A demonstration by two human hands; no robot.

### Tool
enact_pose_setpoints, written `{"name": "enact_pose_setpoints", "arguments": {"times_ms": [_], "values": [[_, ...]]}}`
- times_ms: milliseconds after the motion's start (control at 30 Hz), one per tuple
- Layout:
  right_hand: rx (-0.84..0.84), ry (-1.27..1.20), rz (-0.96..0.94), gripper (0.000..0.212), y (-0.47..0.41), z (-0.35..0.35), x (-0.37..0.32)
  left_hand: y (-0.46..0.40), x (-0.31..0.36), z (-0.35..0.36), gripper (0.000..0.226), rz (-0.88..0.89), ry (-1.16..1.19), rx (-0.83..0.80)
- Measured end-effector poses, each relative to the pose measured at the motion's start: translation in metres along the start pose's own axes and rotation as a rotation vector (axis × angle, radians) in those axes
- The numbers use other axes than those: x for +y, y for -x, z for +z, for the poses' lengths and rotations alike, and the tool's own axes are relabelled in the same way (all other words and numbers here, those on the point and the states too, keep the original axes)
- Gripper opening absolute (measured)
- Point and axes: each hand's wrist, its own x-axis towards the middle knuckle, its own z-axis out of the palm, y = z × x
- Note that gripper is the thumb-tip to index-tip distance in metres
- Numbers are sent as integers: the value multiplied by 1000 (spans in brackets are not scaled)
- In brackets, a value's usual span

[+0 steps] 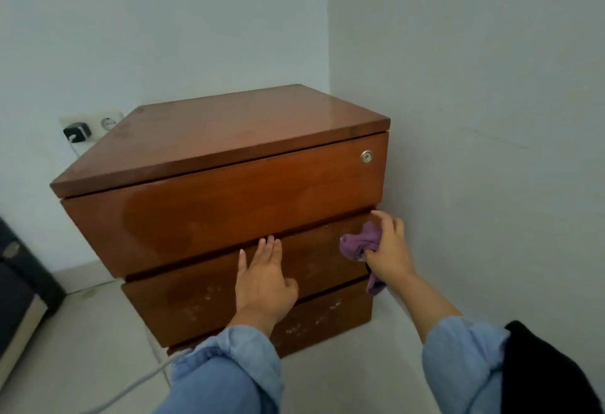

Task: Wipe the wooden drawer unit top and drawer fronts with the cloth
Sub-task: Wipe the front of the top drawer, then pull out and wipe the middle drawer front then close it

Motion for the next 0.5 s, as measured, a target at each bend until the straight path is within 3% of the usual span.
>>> {"name": "enact_pose_setpoints", "arguments": {"times_ms": [100,333,500], "values": [[-35,36,2,65,3,-2,6,23,-37,1,74,-86,-26,39],[-273,244,-44,89,-9,17,-11,49,-113,2,82,-381,-105,120],[-211,315,14,94,-8,39,-3,55,-150,1,81,-539,-106,121]]}}
